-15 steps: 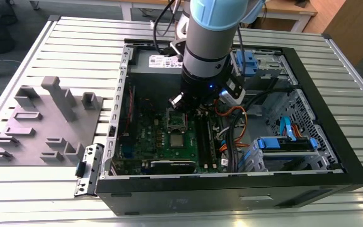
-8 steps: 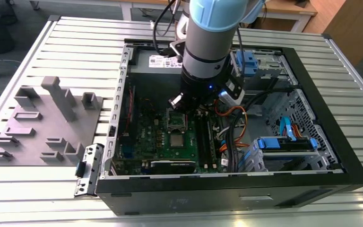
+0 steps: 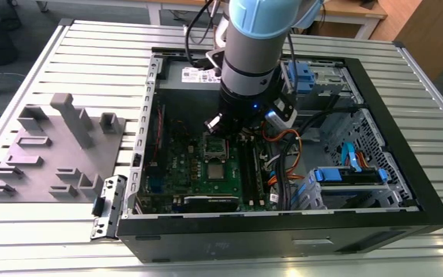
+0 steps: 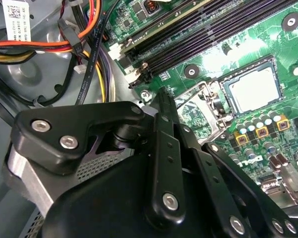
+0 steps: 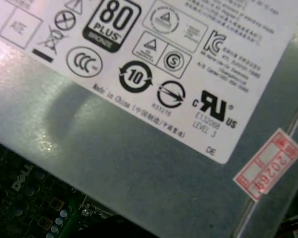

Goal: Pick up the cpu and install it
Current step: 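Close the cpu cover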

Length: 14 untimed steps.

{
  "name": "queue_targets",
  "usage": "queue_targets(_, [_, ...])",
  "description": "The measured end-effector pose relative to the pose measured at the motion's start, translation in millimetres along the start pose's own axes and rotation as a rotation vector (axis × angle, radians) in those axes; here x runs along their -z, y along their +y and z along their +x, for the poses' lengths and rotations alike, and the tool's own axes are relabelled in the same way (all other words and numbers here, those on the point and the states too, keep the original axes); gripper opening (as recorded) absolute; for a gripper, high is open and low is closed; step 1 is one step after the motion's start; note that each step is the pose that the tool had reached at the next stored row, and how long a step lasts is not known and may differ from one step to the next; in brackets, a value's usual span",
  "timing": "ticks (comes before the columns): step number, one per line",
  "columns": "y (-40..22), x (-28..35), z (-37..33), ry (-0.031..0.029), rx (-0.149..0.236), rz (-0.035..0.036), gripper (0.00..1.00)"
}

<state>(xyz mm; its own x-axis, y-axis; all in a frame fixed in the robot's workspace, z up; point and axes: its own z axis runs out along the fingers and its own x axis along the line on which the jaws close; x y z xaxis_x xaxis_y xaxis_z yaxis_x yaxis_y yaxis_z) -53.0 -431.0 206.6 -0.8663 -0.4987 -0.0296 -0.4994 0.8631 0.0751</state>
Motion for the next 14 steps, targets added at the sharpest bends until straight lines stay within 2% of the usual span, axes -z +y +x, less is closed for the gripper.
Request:
queue_targets(5, [0.0,0.6,0.2,0.0002,0.000,0.0001,0.11])
queue_targets(14, [-0.5,6.2,0.6,0.0004,0.006,-0.0002,0.11])
